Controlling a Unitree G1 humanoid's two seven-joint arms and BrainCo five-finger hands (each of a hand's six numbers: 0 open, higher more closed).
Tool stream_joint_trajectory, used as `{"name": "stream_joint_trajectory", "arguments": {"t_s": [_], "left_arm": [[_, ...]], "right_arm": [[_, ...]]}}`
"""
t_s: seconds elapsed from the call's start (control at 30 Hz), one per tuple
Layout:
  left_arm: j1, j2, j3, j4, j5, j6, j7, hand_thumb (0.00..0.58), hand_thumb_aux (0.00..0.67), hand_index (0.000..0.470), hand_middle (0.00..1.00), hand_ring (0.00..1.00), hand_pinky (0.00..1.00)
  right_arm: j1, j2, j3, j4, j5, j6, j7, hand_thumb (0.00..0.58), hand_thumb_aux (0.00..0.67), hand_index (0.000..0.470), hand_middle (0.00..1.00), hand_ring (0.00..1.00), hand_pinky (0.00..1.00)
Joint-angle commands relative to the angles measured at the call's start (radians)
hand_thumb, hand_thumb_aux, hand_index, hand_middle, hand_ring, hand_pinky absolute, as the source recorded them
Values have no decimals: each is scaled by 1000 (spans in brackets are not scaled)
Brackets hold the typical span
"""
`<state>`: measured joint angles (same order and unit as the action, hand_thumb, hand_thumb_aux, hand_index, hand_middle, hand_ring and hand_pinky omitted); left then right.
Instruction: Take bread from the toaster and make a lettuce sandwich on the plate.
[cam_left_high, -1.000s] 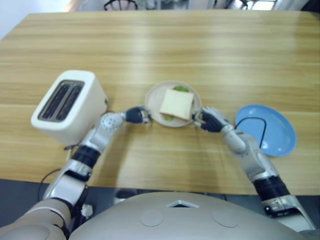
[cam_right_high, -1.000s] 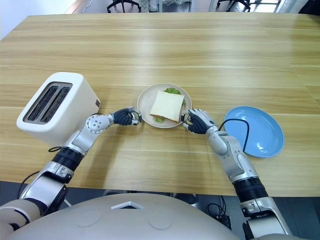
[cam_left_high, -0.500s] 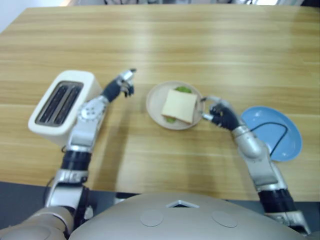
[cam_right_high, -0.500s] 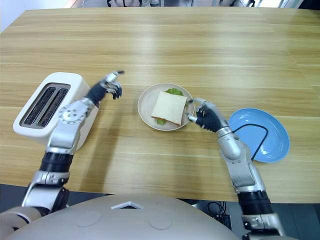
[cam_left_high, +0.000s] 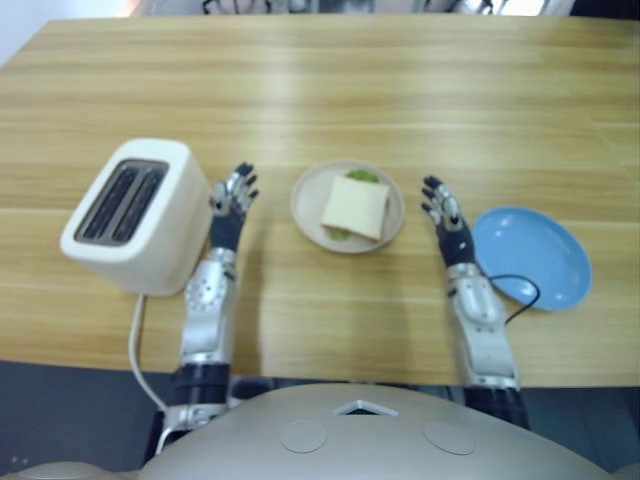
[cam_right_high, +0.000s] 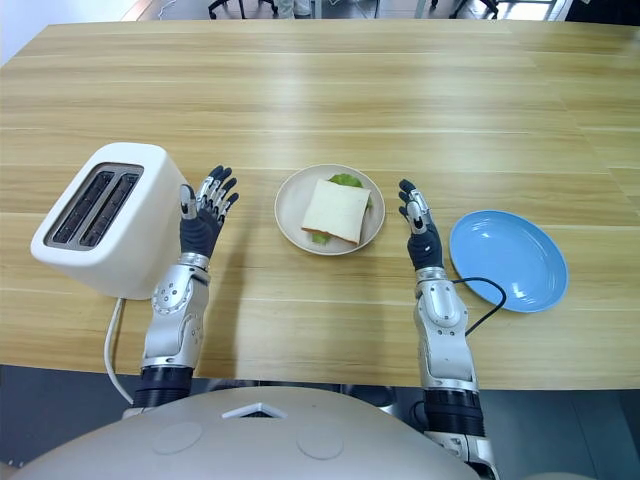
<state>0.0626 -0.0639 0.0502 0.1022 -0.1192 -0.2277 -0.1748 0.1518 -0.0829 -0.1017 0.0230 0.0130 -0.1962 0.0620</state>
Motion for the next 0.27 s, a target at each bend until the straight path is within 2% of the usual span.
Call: {"name": "stream_joint_trajectory", "arguments": {"t_s": [0.03,0.27], "left_arm": [[-17,13,-19,81,64,-72,31,0,0,0,0,0,0],[-44,12,-18,117,71,-116,49,0,0,0,0,0,0]], "right_arm": [[-25,4,-42,90,50,-43,0,0,0,0,0,0,0],[-41,0,-58,117,72,-77,4,0,0,0,0,0,0]]}}
